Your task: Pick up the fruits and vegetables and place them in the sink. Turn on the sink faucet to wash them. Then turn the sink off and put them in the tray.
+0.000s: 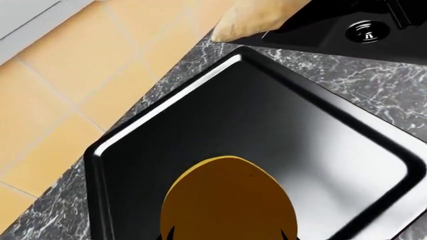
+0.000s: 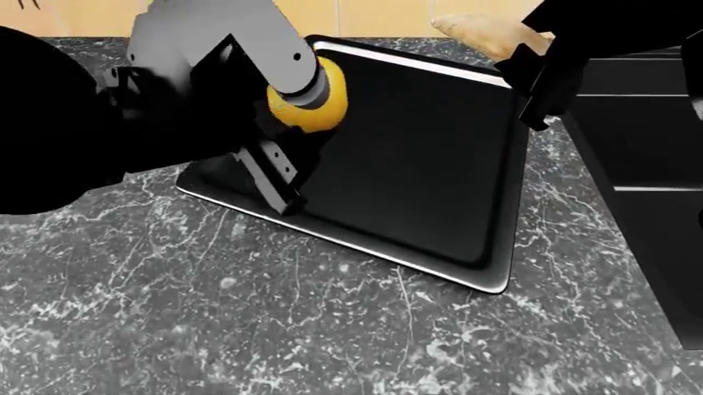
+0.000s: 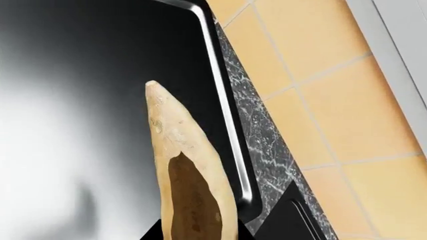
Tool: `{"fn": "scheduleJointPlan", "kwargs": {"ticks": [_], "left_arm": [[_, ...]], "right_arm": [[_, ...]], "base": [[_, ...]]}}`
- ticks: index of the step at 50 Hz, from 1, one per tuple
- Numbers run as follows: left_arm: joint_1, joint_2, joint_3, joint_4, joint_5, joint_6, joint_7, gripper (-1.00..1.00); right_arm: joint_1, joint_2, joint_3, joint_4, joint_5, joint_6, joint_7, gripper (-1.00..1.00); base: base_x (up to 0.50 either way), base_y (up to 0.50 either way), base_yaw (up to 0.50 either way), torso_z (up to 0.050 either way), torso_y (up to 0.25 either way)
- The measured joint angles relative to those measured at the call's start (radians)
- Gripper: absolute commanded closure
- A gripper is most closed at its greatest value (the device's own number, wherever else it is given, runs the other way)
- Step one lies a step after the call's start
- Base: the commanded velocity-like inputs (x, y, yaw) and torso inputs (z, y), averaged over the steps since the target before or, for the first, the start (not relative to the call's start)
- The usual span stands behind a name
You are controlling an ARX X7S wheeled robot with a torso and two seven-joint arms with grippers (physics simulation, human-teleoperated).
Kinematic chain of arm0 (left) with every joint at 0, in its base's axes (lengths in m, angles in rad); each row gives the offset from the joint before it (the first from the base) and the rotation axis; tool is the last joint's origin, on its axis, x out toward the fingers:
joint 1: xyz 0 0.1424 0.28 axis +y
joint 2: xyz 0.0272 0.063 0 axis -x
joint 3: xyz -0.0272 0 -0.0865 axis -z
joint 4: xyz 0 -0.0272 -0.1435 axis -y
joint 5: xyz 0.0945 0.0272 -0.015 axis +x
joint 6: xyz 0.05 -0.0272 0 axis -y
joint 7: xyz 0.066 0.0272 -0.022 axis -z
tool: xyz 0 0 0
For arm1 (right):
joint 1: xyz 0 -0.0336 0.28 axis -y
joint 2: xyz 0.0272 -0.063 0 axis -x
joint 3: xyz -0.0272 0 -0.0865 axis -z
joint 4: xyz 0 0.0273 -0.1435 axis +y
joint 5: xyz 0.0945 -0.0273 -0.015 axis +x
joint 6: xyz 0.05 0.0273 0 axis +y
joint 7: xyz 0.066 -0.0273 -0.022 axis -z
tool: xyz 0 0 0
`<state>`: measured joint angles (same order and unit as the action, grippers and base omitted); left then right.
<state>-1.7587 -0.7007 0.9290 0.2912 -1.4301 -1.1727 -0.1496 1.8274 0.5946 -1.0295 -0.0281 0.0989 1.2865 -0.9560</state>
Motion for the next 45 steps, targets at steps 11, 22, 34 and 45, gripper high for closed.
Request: {"fn": "scheduleJointPlan", "kwargs": {"ticks": [11,22,34,45], "left_arm": [[-0.001,0.105,0.081,-0.144,0.125,0.028,0.098,1.0],[-0.003,0.195,0.153,-0.278,0.207,0.043,0.189,1.0],[-0.002,0.26,0.223,-0.376,0.264,0.046,0.26,1.0],[0.0,0.304,0.274,-0.455,0.309,0.049,0.305,1.0]], "right_arm": [[-0.002,-0.004,-0.002,0.014,-0.001,-0.014,0.005,1.0],[-0.004,-0.003,0.0,0.02,-0.002,-0.022,0.011,1.0],[-0.008,0.0,0.0,0.022,-0.002,-0.026,0.016,1.0],[-0.011,-0.001,0.001,0.026,-0.001,-0.03,0.02,1.0]], "base": [[0.0,0.0,0.0,0.001,0.001],[0.0,0.0,0.0,0.0,0.0],[0.0,0.0,0.0,0.0,0.001],[0.0,0.0,0.0,0.001,0.001]]}}
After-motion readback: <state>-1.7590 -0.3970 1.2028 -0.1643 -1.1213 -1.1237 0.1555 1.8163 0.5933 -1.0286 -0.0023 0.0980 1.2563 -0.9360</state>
